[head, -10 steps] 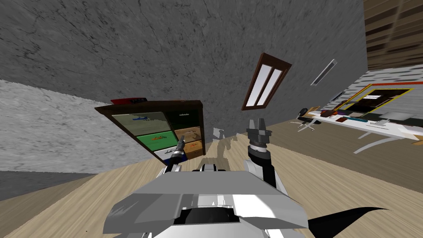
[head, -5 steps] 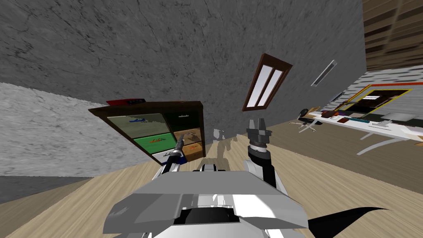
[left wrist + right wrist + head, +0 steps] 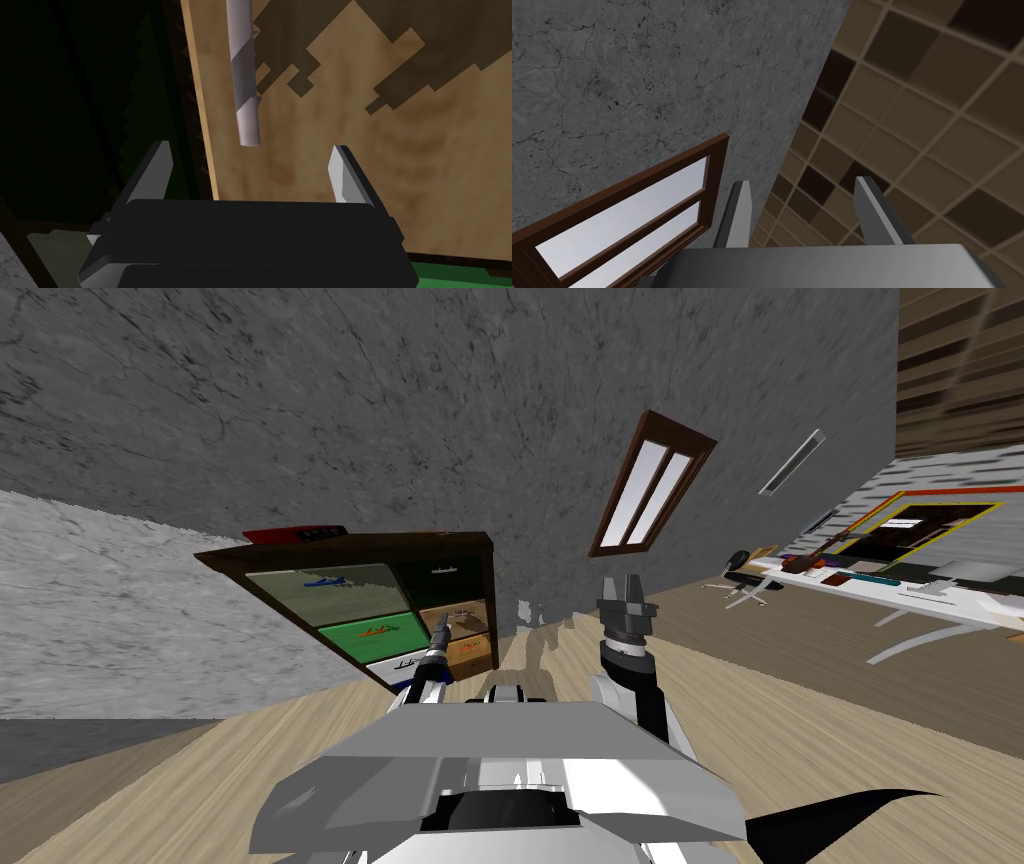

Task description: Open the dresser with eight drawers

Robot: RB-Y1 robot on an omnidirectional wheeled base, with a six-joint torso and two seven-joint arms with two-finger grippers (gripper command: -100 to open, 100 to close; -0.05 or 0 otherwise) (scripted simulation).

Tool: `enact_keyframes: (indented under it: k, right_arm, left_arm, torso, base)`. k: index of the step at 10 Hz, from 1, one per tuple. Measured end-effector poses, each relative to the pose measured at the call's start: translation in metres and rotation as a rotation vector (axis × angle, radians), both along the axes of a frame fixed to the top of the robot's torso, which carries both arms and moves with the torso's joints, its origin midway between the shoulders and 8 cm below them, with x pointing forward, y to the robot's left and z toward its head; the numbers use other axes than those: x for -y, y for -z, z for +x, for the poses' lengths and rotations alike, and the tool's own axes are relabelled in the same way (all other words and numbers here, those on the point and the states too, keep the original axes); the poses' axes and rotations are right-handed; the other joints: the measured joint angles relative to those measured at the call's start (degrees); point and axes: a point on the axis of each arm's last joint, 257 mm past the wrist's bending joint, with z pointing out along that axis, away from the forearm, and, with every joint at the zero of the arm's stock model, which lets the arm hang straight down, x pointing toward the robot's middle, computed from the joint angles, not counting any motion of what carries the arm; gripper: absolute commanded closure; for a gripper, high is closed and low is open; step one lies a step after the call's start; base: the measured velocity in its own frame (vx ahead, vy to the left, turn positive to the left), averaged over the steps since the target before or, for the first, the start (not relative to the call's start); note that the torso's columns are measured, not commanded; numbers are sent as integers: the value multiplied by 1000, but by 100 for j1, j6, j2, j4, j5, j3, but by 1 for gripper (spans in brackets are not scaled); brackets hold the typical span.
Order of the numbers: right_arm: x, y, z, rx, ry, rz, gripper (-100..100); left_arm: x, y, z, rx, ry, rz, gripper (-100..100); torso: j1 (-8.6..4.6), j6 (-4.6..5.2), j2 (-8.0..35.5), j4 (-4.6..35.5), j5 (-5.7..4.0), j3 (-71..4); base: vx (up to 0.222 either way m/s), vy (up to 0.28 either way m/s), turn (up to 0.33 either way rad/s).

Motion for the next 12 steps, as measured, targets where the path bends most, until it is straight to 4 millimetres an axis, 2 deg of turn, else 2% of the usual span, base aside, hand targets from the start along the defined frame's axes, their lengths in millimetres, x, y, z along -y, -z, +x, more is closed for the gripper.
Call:
enact_keyframes:
  k: [3, 6, 7, 9, 12]
  right_arm:
    - [0, 0, 0, 0, 0, 0, 0]
    - [0, 0, 0, 0, 0, 0, 0]
    - [0, 0, 0, 0, 0, 0, 0]
    - [0, 0, 0, 0, 0, 0, 0]
    - [0, 0, 0, 0, 0, 0, 0]
  left_arm:
    - [14, 0, 2, 10, -14, -62, -100]
    - [12, -8, 7, 12, -21, -63, -100]
    - [12, -8, 8, 11, -21, -63, 100]
    - [14, -5, 5, 12, -17, -65, 100]
    - [17, -8, 4, 8, -14, -65, 100]
  torso:
    - [8, 0, -14, -4, 2, -9]
    - [11, 0, -28, -8, 3, -18]
    - [7, -1, -8, -4, 3, -7]
    - [5, 0, 8, 1, 2, 7]
    - [-9, 0, 22, 17, -10, 12]
  base:
    - [0, 0, 0]
    - [61, 11, -29]
    - [-46, -4, 62]
    - [-73, -22, 10]
    - [-177, -58, 8]
